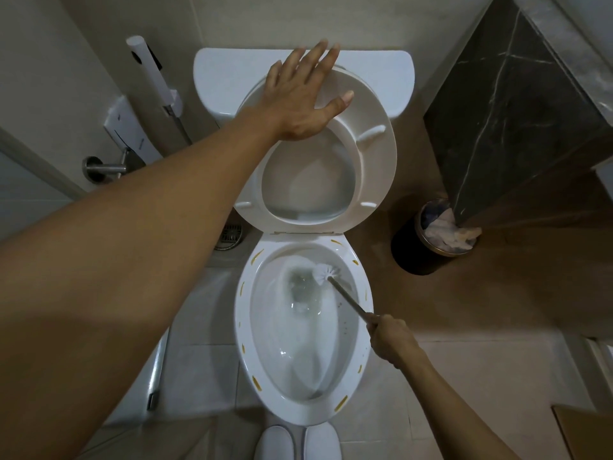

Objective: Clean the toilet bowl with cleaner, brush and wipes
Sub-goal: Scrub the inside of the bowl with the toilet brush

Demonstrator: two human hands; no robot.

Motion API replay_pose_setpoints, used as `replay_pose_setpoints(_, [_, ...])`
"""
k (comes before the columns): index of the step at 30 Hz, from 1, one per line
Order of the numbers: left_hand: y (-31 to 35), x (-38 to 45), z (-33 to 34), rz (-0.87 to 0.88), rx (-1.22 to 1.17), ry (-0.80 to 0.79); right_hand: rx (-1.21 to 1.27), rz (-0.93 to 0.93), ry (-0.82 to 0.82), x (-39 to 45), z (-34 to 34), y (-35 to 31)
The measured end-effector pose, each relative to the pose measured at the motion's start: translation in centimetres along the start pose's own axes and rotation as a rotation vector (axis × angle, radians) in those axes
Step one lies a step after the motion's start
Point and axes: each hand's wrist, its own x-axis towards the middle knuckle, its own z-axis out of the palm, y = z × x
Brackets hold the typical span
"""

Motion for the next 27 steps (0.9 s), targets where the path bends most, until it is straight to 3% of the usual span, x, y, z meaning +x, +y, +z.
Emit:
replay_pose_setpoints(17, [0.0,0.1,0.0,0.006,0.006,-0.010,0.120,0.008,0.059,-0.2,1.1,-0.5])
replay_pose_setpoints(27, [0.1,0.0,-0.1,0.006,0.003,-0.014,0.059,-0.113,0.066,0.0,-0.2,-1.3])
